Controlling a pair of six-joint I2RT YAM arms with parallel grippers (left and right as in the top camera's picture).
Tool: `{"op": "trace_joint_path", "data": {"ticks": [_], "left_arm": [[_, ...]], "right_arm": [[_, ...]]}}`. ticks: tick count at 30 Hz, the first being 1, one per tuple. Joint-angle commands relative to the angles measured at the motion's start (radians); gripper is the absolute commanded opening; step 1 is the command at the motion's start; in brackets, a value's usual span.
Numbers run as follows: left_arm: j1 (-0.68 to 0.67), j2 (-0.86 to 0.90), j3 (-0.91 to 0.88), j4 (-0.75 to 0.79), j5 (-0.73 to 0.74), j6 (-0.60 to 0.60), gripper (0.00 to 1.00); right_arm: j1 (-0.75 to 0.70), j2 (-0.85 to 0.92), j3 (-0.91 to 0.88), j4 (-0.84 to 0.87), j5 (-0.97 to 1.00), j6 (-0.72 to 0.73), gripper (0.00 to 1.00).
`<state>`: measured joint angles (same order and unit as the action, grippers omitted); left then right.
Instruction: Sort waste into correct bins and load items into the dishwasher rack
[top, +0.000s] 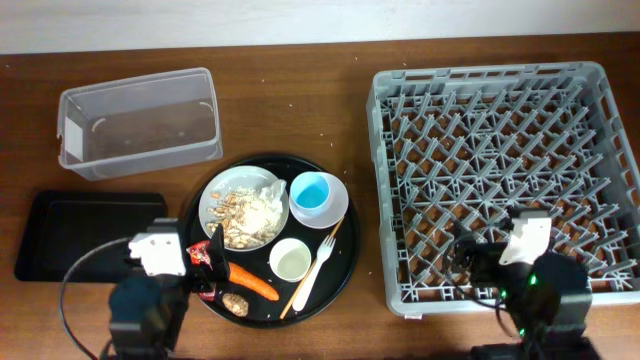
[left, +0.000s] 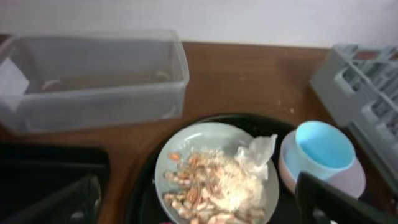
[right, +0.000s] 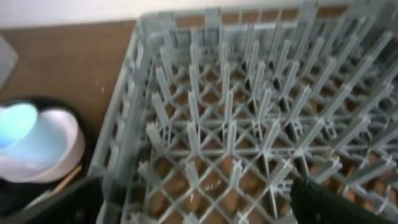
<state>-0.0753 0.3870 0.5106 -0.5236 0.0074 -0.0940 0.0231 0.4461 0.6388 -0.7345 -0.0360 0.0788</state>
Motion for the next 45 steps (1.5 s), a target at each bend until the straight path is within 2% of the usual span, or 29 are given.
{"op": "trace_joint_path", "data": {"ticks": [1,4,7,15,20,23,26,32,35,37,38,40,43,45], "left_arm": [[0.006,0.193,0.194,-0.143,0.065,-0.002,0.99],[0.006,0.415,0.455,-0.439,0.106,-0.002,0.99],[0.006,0.503,0.591,-0.542,0.106,-0.002,1.0],[0.006,0.542,0.6,-0.495,0.105,-0.002,0.99],[0.006,0.735,0.6,-0.472,0.106,-0.002,0.99],[0.006,0.861,0.6,-0.595,0.093,-0.003,0.99],[0.006,0.952,0.586,-0.688,0.075,-0.069,0.99],[0.006,1.067,0.516,-0.685,0.038,-0.21,0.95],[0.006,1.097,0.477,-0.649,0.019,-0.213,0.94],[0.006,1.125,0.437,-0.586,0.006,-0.225,0.89],[0.006,1.139,0.421,-0.562,0.004,-0.236,0.84],[0.006,1.161,0.412,-0.532,0.004,-0.235,0.81],[0.006,1.168,0.412,-0.505,0.003,-0.235,0.61],[0.006,1.168,0.405,-0.505,0.003,-0.235,0.57]], "right_arm": [[0.003,0.155,0.193,-0.139,-0.02,0.008,0.98],[0.003,0.332,0.422,-0.404,-0.034,0.008,0.98],[0.003,0.404,0.51,-0.522,-0.111,0.007,0.98],[0.003,0.414,0.513,-0.563,-0.11,0.008,0.98],[0.003,0.418,0.513,-0.571,-0.111,0.008,0.98],[0.003,0.457,0.513,-0.587,-0.11,0.008,0.98],[0.003,0.51,0.513,-0.602,-0.111,0.008,0.98],[0.003,0.589,0.513,-0.624,-0.111,0.008,0.98],[0.003,0.607,0.513,-0.623,-0.11,0.008,0.98],[0.003,0.62,0.513,-0.624,-0.11,0.007,0.98],[0.003,0.622,0.513,-0.624,-0.11,0.006,0.98],[0.003,0.623,0.513,-0.623,-0.11,0.004,0.98],[0.003,0.623,0.513,-0.624,-0.106,0.004,0.98],[0.003,0.623,0.513,-0.624,-0.107,0.004,0.98]]}}
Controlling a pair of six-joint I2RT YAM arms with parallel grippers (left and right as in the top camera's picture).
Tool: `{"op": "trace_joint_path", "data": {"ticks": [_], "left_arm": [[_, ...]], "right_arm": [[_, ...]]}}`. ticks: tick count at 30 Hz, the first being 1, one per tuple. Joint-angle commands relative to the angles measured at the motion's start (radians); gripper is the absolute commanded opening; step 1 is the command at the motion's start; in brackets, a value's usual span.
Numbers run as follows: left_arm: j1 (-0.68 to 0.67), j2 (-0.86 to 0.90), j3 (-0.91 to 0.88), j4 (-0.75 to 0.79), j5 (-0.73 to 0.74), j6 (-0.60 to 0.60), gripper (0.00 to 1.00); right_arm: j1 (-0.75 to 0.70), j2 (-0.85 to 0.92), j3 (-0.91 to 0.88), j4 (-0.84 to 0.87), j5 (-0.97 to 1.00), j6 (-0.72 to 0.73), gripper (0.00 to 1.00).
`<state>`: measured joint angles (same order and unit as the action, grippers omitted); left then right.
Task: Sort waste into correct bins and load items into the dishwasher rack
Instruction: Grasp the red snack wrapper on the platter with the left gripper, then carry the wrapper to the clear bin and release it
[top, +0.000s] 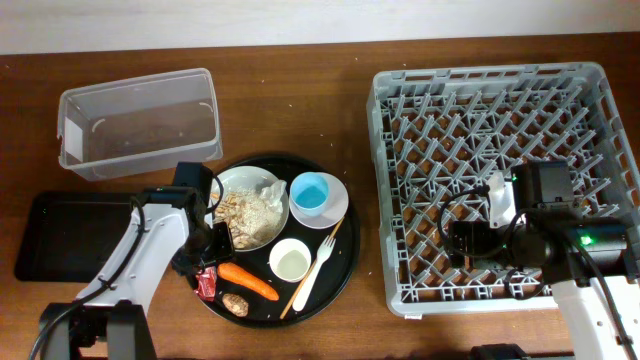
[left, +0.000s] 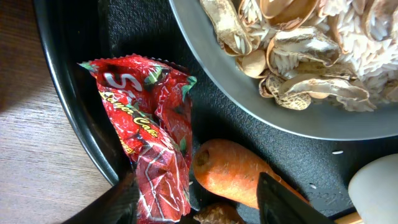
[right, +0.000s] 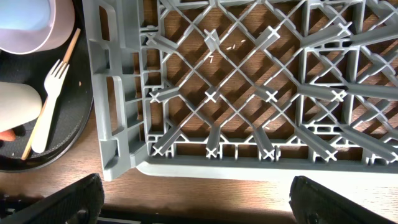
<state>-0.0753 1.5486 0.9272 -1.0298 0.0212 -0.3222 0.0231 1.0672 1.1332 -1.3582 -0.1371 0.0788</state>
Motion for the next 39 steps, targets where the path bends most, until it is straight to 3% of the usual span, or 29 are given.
{"op": "trace_joint_path", "data": {"ticks": [1,4,6,9,11,15,19,23,28,31,33,35,39], "left_arm": [[0.006,0.007,-0.024,0.008,-0.011,-0.007,0.57],[0.006,0.007,-0.088,0.063,-0.011,-0.007,0.55],[0.006,0.007,-0.094,0.076,-0.03,-0.007,0.41],[0.006,0.007,-0.094,0.077,-0.061,-0.006,0.39],[0.006,0.007,-0.094,0.076,-0.118,-0.006,0.29],[0.006,0.007,-0.094,0.076,-0.148,-0.006,0.24],[0.006,0.007,-0.084,0.079,-0.15,-0.006,0.0],[0.006,0.003,0.019,0.031,-0.15,-0.005,0.01],[0.006,-0.013,0.347,-0.106,-0.223,0.01,0.01],[0.006,-0.013,0.452,0.029,-0.327,0.01,0.0],[0.008,-0.005,0.452,0.201,-0.366,0.037,0.01],[0.014,0.03,0.452,0.369,-0.366,0.052,0.01],[0.048,0.142,0.452,0.55,-0.357,0.055,0.01]], "right_arm": [[0.003,0.002,0.019,0.0,-0.006,0.004,0.98],[0.003,0.002,0.019,-0.001,-0.006,0.004,0.98],[0.003,0.002,0.019,0.0,-0.006,0.005,0.98],[0.003,0.002,0.019,0.0,-0.005,0.004,0.98],[0.003,0.002,0.019,0.0,-0.005,0.004,0.98],[0.003,0.002,0.019,0.0,-0.005,0.005,0.99],[0.003,0.002,0.019,0.0,-0.006,0.005,0.99],[0.003,0.002,0.019,0.0,-0.006,0.005,0.99],[0.003,0.002,0.019,0.0,-0.005,0.005,0.99],[0.003,0.002,0.019,0.0,-0.005,0.005,0.99],[0.003,0.002,0.019,0.0,-0.006,0.005,0.99],[0.003,0.002,0.019,0.0,-0.006,0.005,0.99],[0.003,0.002,0.018,0.0,-0.006,0.005,0.99]]}}
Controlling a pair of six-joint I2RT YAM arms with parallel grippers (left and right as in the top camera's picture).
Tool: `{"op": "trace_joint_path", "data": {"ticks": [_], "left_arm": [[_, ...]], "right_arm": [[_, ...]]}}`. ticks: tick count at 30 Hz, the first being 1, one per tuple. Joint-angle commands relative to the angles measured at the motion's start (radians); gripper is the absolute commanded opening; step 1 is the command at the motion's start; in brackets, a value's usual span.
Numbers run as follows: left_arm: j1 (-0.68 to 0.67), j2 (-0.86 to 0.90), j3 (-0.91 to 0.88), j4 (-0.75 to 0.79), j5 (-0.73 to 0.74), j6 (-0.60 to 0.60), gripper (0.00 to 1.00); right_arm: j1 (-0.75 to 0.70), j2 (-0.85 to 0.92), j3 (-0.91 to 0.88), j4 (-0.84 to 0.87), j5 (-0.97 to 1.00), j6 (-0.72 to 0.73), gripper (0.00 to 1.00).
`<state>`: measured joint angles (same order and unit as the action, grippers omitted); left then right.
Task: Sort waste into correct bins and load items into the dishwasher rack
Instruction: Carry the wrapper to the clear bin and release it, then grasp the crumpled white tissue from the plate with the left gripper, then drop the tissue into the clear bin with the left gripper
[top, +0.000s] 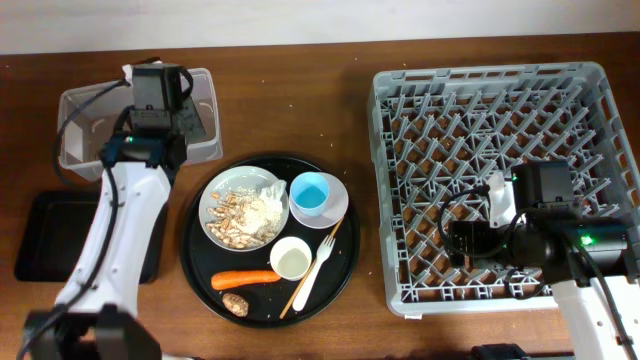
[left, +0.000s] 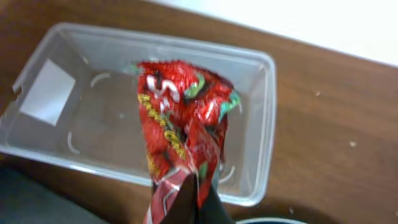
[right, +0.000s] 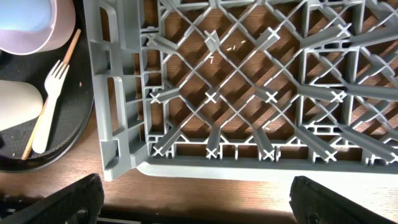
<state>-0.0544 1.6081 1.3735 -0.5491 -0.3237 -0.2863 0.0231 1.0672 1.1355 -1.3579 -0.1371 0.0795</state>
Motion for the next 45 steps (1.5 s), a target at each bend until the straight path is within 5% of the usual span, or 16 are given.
{"op": "trace_joint_path", "data": {"ticks": [1,3,4,8,13,17,23,33,37,45], "left_arm": [[0.039,0.111,0.005,0.1,0.005,0.019,0.02],[0.054,0.135,0.005,0.15,0.037,0.019,0.41],[0.055,0.135,0.006,0.171,0.051,0.019,0.51],[0.055,0.13,0.013,0.156,0.139,0.024,0.55],[-0.015,0.129,0.012,-0.161,0.401,0.023,0.55],[-0.145,0.129,0.006,-0.347,0.413,0.023,0.59],[-0.205,0.177,-0.044,-0.34,0.398,-0.005,0.63],[-0.234,0.291,-0.048,-0.323,0.492,-0.004,0.63],[-0.234,0.291,-0.048,-0.316,0.493,-0.004,0.39],[-0.234,0.291,-0.049,-0.317,0.492,-0.005,0.16]], "right_arm": [[0.003,0.002,0.015,-0.001,-0.006,0.004,0.99],[0.003,0.002,0.015,-0.001,-0.006,0.004,0.99],[0.003,0.002,0.015,-0.001,-0.006,0.004,0.99],[0.003,0.002,0.015,0.0,-0.006,0.004,0.99],[0.003,0.002,0.015,0.0,-0.006,0.004,0.98],[0.003,0.002,0.015,-0.001,-0.006,0.004,0.98],[0.003,0.002,0.015,-0.003,-0.006,0.004,0.98],[0.003,0.002,0.015,-0.004,-0.006,0.004,0.98],[0.003,0.002,0.015,-0.004,-0.006,0.004,0.98],[0.003,0.002,0.015,-0.004,-0.006,0.004,0.98]]}}
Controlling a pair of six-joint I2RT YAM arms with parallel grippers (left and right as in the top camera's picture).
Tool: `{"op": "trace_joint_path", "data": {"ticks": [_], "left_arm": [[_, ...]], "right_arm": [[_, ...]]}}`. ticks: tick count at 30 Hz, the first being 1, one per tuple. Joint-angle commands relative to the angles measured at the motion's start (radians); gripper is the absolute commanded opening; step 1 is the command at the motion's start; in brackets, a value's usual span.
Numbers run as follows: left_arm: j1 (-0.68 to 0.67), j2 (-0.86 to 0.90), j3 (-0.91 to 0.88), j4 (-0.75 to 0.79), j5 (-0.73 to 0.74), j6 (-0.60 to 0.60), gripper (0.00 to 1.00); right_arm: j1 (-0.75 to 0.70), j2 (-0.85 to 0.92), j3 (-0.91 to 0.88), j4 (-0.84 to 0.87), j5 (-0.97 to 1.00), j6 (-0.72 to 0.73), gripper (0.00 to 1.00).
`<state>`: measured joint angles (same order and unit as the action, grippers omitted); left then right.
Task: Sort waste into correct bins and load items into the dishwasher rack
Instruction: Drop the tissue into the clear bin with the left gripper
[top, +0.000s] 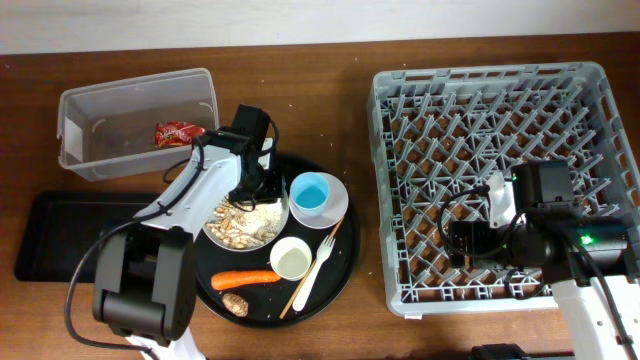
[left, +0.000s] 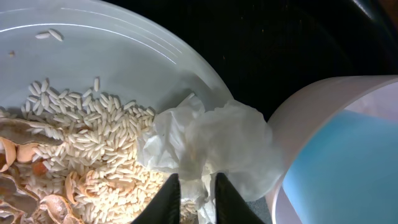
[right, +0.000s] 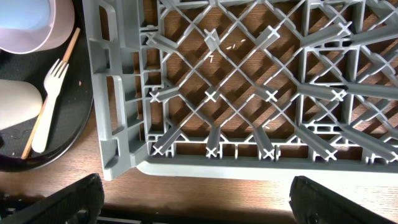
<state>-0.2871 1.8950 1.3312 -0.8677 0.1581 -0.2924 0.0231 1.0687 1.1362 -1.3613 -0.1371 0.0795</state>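
A crumpled white napkin (left: 211, 140) lies on the white plate (left: 124, 68) of rice and peanut shells. My left gripper (left: 196, 200) is down on the plate and shut on the napkin's lower folds; in the overhead view the left gripper (top: 262, 186) is at the plate's right rim. The red snack wrapper (top: 177, 131) lies inside the clear plastic bin (top: 70, 100). My right gripper (right: 196, 205) hangs open over the front left corner of the grey dishwasher rack (right: 249, 81), holding nothing.
On the round black tray (top: 345, 270) are a blue cup (top: 313, 192) on a pink saucer (top: 338, 210), a white cup (top: 290, 259), a fork (top: 320, 256), a chopstick, a carrot (top: 245, 278) and a small brown lump (top: 234, 303). A black flat bin (top: 60, 235) lies at the left.
The red wrapper, held above the clear bin before, now lies in it. My left gripper has moved to the plate and shut on the napkin. The right arm is unchanged.
Both arms were low at the front edge, the wrapper on the black tray. Then my left gripper was open around the wrapper and the right hung over the rack's corner. Then the wrapper was held over the clear bin; now it lies inside, and my left gripper grips the napkin.
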Motion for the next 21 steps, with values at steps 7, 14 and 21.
{"op": "trace_joint_path", "data": {"ticks": [7,14,21], "left_arm": [[-0.001,0.004,-0.007,-0.014,0.011,0.002,0.01],[0.059,-0.023,0.193,-0.161,-0.1,0.01,0.0],[0.238,-0.039,0.454,-0.125,-0.122,0.01,0.01]], "right_arm": [[0.003,0.0,0.014,-0.001,-0.006,0.004,0.98],[0.003,0.0,0.014,-0.001,-0.005,0.004,0.98],[0.003,0.0,0.014,-0.001,-0.005,0.004,0.98]]}}
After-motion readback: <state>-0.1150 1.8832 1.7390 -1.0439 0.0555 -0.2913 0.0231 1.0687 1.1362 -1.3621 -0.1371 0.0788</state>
